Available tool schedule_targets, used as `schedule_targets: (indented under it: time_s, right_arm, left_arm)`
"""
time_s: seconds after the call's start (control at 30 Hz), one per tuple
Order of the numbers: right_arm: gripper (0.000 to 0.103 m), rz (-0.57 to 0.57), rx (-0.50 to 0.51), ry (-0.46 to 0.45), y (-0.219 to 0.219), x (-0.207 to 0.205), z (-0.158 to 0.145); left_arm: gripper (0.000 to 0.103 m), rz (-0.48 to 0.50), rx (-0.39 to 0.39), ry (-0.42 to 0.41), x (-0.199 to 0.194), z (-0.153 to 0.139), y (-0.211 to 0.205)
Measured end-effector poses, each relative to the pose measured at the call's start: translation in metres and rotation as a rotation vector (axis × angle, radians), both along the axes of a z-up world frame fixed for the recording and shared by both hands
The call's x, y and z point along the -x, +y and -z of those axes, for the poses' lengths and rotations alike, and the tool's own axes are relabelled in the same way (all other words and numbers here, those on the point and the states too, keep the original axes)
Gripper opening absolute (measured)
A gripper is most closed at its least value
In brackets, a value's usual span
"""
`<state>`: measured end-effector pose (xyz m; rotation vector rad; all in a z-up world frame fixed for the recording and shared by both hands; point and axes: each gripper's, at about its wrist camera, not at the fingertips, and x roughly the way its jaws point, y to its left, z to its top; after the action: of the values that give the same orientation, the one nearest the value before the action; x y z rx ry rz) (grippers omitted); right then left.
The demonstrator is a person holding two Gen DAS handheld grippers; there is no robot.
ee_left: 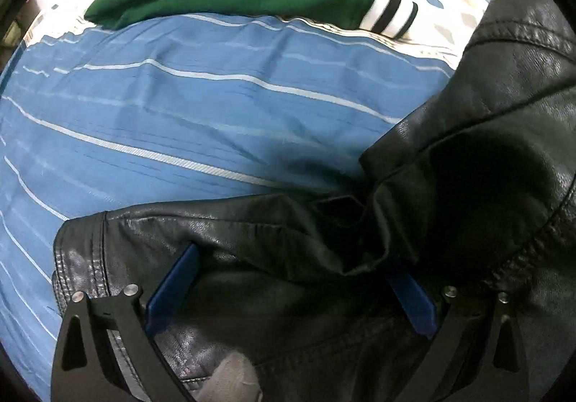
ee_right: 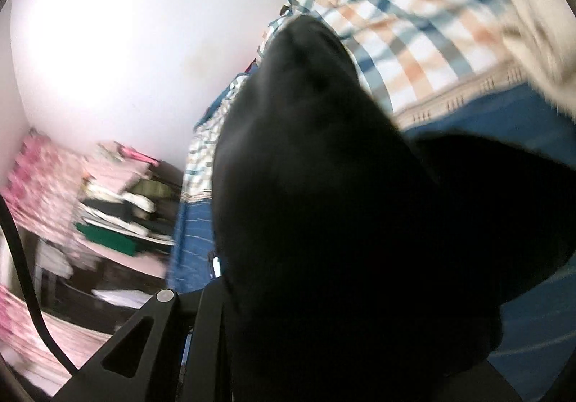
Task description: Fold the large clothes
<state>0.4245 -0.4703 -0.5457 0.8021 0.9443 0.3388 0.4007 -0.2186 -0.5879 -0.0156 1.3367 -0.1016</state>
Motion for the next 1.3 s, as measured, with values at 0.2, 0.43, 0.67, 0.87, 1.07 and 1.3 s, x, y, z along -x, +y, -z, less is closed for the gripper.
schedule_targets:
  time_s: [0.2, 0.43, 0.67, 0.87, 1.07, 1.3]
  right_arm:
    - [0.019, -0.134, 0.109, -0.028, 0.055, -0.002, -0.034]
    - [0.019, -0.406, 0.247, -0.005, 0.211, 0.015, -0.029]
    - [0.024, -0.701, 0.499, 0.123, 0.355, 0.053, 0.074]
    - [0.082, -0.908, 0.52, 0.122, 0.369, 0.075, 0.055]
    - [0.083, -0.935, 0.289, 0.072, 0.309, 0.06, -0.022]
    - [0.018, -0.77, 0.362, 0.192, 0.27, -0.034, 0.023]
  left_arm:
    - [0.103, -0.23, 0.077, 0.018, 0.065, -0.041, 0.082]
    - [0.103, -0.579, -0.075, 0.076, 0.199, -0.069, 0.198]
    - [0.103, -0.756, -0.149, 0.161, 0.285, -0.06, 0.247]
    - [0.103, -0.793, -0.129, 0.151, 0.299, -0.074, 0.264]
    - [0.103, -0.842, -0.083, 0.07, 0.299, -0.092, 0.283]
    - [0.103, -0.805, -0.058, -0.011, 0.253, -0.095, 0.254]
